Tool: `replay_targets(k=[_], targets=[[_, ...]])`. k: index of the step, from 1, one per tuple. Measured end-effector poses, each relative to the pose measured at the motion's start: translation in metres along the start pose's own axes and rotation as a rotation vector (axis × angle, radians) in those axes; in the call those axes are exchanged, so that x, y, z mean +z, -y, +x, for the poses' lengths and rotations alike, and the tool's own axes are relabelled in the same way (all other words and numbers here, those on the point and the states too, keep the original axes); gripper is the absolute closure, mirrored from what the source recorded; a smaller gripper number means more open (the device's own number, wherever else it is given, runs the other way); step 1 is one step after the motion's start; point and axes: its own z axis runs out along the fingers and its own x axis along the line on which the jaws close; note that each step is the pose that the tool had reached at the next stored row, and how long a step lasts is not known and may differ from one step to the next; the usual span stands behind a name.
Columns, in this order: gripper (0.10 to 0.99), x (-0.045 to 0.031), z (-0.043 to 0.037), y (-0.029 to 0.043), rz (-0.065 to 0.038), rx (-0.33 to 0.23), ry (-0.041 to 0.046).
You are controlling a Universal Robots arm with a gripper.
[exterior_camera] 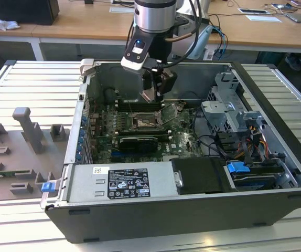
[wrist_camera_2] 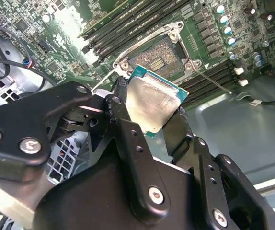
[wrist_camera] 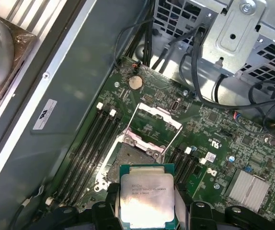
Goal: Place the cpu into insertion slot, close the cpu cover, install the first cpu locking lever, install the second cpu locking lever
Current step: 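Place the cpu into insertion slot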
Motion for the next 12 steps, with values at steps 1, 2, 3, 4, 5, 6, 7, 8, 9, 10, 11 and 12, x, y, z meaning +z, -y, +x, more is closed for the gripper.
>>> replay_targets(k=[1,2,3,4,5,6,7,8,9,10,11,12], targets=[[0.545,0.0006,0.0,0.0,0.0,0.006,0.0004],[0.545,0.0011,0.0,0.0001,0.0,0.011,0.001],[0.545,0.0014,0.0,0.0001,0.0,0.014,0.0012],[0.545,0.0016,0.0,0.0001,0.0,0.016,0.0014],[0.545,0.0018,0.0,0.0001,0.0,0.019,0.0016],[0.545,0.002,0.0,0.0002,0.0,0.021,0.0017],[0.545,0.0022,0.0,0.0002,0.0,0.023,0.0019],[0.545,0.0023,0.0,0.0002,0.0,0.026,0.0021],[0.545,0.0025,-0.0001,0.0002,0.0,0.028,0.0023],[0.545,0.0026,-0.0001,0.0002,-0.001,0.03,0.0025],[0.545,0.0028,-0.0001,0.0002,-0.001,0.032,0.0027],[0.545,0.0029,-0.0001,0.0002,-0.001,0.035,0.0029]])
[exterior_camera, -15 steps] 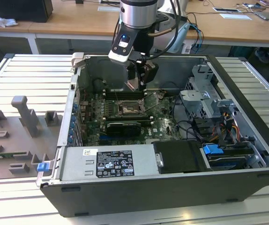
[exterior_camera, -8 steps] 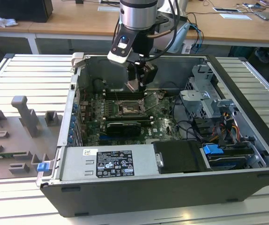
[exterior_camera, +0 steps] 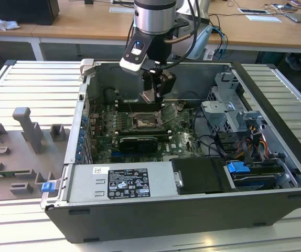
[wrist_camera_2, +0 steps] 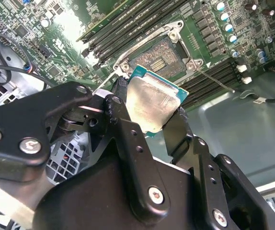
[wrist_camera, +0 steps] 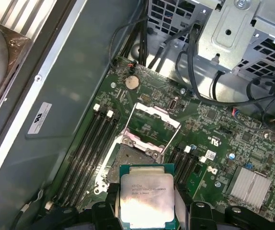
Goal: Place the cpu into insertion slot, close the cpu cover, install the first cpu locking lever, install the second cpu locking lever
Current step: 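Place the cpu into insertion slot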
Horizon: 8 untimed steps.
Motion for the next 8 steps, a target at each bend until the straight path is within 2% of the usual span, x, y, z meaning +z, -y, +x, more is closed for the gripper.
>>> replay_targets(k=[8], targets=[[0.545,0.003,0.0,0.0003,0.0,0.014,0.0012]])
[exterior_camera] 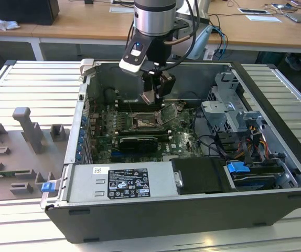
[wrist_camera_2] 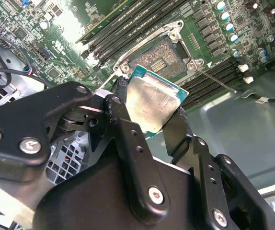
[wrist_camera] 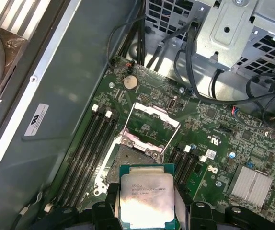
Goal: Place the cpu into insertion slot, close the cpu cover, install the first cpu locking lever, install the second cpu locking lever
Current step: 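Place the cpu into insertion slot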
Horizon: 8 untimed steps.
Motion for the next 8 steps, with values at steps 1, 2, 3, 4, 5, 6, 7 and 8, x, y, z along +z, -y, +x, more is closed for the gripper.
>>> replay_targets(k=[1,2,3,4,5,6,7,8], targets=[[0.545,0.0004,0.0,0.0,0.0,0.002,0.0001],[0.545,0.0008,0.0,0.0001,0.0,0.005,0.0004],[0.545,0.0013,0.0,0.0001,0.0,0.008,0.0006],[0.545,0.0016,0.0,0.0002,0.0,0.01,0.0008],[0.545,0.0019,0.0,0.0002,0.0,0.013,0.001],[0.545,0.0024,0.0,0.0002,0.0,0.015,0.0012],[0.545,0.0027,0.0,0.0002,0.0,0.019,0.0016],[0.545,0.0031,0.0,0.0003,0.0,0.026,0.0027]])
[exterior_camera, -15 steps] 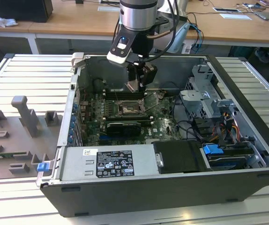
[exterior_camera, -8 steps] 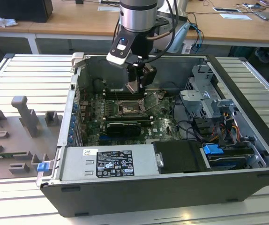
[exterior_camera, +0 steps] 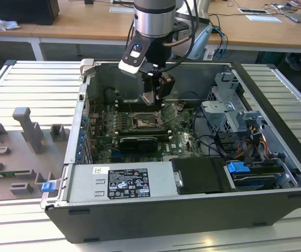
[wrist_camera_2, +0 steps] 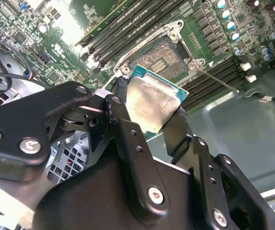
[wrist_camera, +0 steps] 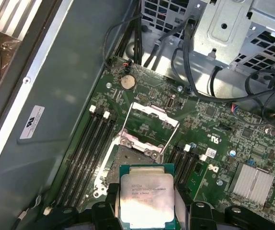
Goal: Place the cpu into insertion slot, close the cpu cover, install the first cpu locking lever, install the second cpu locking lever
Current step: 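Place the cpu into insertion slot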
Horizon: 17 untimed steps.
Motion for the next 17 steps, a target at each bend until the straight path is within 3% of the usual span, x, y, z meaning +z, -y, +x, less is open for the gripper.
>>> replay_targets(k=[9,17], targets=[[0.545,0.0019,0.0001,0.0001,0.0,0.017,0.0032],[0.545,0.0048,0.0003,0.001,-0.001,0.093,0.0095]])
